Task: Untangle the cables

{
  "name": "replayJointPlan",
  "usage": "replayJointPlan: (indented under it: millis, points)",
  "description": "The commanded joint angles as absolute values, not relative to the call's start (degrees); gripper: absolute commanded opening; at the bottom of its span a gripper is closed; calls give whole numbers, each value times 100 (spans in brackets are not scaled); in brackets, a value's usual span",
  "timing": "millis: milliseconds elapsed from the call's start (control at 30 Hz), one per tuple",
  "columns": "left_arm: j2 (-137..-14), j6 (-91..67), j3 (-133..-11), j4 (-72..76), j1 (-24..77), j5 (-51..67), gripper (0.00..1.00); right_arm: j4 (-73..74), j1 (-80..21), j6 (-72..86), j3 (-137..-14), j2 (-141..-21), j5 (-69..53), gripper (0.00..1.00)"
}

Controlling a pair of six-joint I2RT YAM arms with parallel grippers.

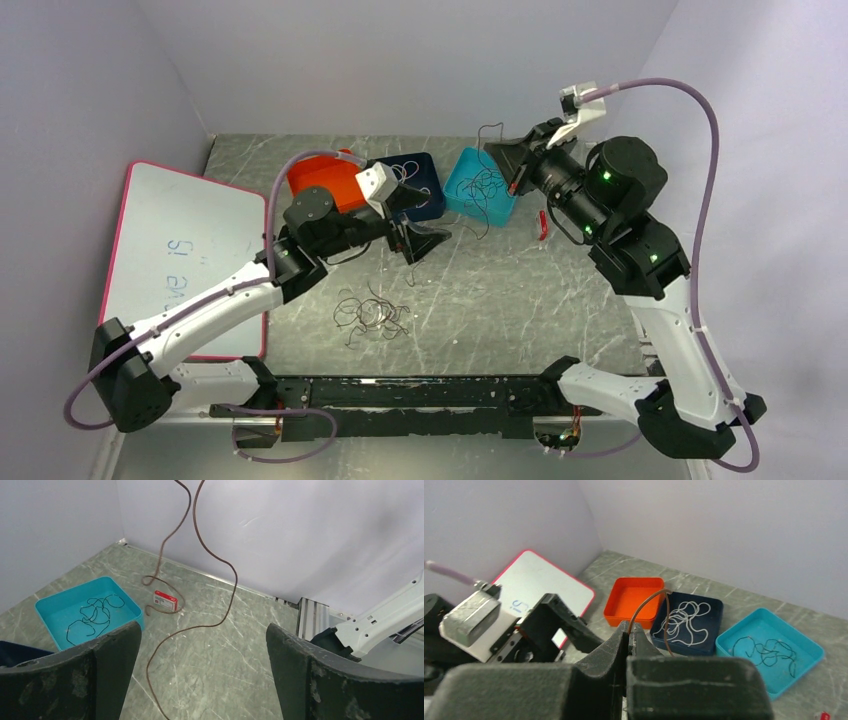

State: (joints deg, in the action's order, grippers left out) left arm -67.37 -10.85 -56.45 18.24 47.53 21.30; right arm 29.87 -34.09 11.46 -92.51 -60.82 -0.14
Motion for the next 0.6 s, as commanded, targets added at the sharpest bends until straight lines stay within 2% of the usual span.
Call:
replayJointPlan:
  millis: [0,567]
  points:
    - [-6869,-854,-5950,2141,4757,2251,100,2865,-3431,1177,-9398,-6148,-764,0]
    - [-7434,-820,-6509,2607,4757,2678,100,2696,-3433,1422,-9352,-6198,-1418,0]
